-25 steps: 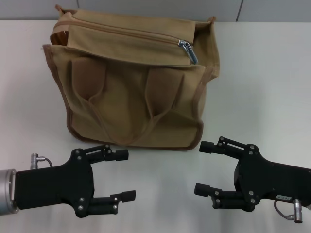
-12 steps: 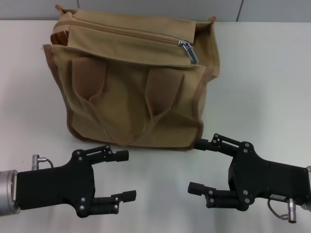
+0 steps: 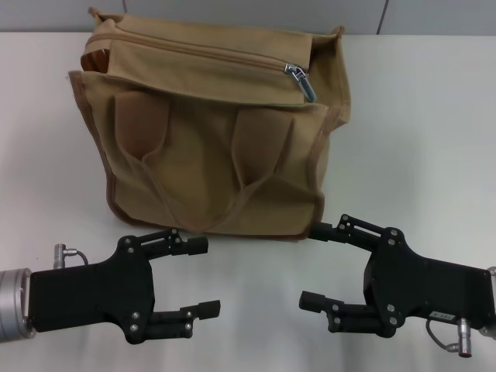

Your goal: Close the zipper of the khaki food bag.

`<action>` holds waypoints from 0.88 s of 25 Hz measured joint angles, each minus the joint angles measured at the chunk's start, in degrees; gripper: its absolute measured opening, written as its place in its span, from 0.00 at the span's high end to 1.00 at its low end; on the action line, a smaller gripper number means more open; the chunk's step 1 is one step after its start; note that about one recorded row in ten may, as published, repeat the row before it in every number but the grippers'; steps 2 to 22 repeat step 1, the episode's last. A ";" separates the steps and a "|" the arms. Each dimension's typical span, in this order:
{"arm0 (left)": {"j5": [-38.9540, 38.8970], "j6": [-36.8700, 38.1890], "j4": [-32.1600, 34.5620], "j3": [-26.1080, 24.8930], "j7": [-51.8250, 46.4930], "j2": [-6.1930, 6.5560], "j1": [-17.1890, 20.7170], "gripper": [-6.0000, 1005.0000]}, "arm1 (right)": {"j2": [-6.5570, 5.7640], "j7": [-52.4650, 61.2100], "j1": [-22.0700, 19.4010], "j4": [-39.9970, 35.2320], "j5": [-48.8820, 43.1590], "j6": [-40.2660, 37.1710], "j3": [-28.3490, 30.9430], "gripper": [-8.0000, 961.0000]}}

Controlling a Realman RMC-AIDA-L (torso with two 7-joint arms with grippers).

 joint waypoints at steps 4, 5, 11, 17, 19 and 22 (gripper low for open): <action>-0.02 0.00 0.00 0.00 0.00 0.00 0.00 0.22 | 0.00 0.00 0.00 0.07 0.00 0.19 0.01 0.13; -0.02 0.00 0.00 0.00 0.00 0.00 0.00 0.22 | 0.00 0.00 0.00 0.07 0.00 0.19 0.01 0.13; -0.02 0.00 0.00 0.00 0.00 0.00 0.00 0.22 | 0.00 0.00 0.00 0.07 0.00 0.19 0.01 0.13; -0.02 0.00 0.00 0.00 0.00 0.00 0.00 0.22 | 0.00 0.00 0.00 0.07 0.00 0.19 0.01 0.13; -0.02 0.00 0.00 0.00 0.00 0.00 0.00 0.22 | 0.00 0.00 0.00 0.07 0.00 0.19 0.01 0.13; -0.02 0.00 0.00 0.00 0.00 0.00 0.00 0.22 | 0.00 0.00 0.00 0.07 0.00 0.19 0.01 0.13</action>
